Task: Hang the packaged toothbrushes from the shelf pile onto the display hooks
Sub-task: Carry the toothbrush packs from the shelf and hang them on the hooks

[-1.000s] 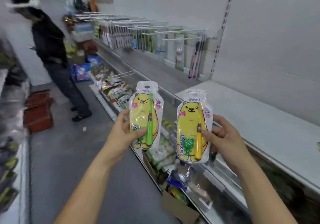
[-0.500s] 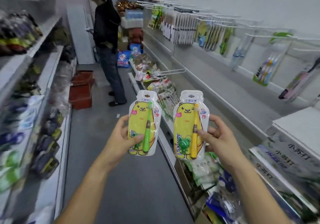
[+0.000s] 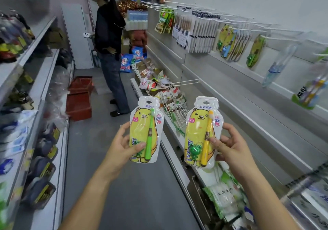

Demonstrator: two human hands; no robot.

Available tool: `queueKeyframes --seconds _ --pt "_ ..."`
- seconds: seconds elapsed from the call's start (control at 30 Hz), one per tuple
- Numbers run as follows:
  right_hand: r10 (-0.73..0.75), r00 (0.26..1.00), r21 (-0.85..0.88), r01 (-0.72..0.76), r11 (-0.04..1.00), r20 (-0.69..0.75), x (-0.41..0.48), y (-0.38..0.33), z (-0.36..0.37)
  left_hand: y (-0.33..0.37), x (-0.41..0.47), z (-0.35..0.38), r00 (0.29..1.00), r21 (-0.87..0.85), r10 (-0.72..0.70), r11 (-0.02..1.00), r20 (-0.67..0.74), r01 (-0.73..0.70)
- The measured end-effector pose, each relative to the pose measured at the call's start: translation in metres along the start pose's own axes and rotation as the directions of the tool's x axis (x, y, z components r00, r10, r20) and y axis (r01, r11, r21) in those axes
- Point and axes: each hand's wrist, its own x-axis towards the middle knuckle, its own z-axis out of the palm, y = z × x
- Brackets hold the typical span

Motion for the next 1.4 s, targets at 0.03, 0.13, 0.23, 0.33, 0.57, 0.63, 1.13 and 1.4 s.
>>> queueKeyframes --seconds 0.03,0.13,0.23,0.33,0.57,0.63,1.13,1.4 --pt "-0.001 1.0 0.004 0.001 1.0 0.005 0.011 0.002 0.003 -0.001 0.014 -0.003 1.0 -0.002 -0.005 1.0 0.007 0.005" --pt "-0.005 1.0 0.006 0.005 1.0 -0.01 0.053 0.009 0.008 -0.003 0.065 -0.011 0.999 0.025 -0.011 1.0 0.037 0.01" --pt "-0.013 0.999 0.036 0.014 0.999 -0.044 0.104 0.012 0.013 0.001 0.12 -0.015 0.999 0.026 -0.014 1.0 0.05 0.013" --pt "-0.008 0.997 0.043 0.011 0.999 -0.077 0.149 0.009 0.019 0.012 0.171 -0.018 0.996 0.046 -0.036 0.998 0.087 0.032" --pt "-0.014 0.988 0.044 0.021 0.999 -0.157 0.231 -0.005 0.032 0.038 0.28 -0.017 0.987 0.064 -0.008 0.998 0.158 -0.002" --pt "-0.014 0.983 0.049 0.023 0.999 -0.183 0.249 -0.005 0.035 0.04 0.31 -0.018 0.984 0.066 -0.024 0.998 0.178 0.012" --pt "-0.012 0.802 0.017 0.027 0.999 -0.597 0.323 -0.023 0.079 0.05 0.515 0.007 0.809 0.076 -0.105 0.994 0.579 0.075" --pt "-0.002 0.679 0.031 0.036 0.999 -0.734 0.322 -0.031 0.068 0.05 0.546 0.066 0.693 0.086 -0.092 0.995 0.715 0.043"
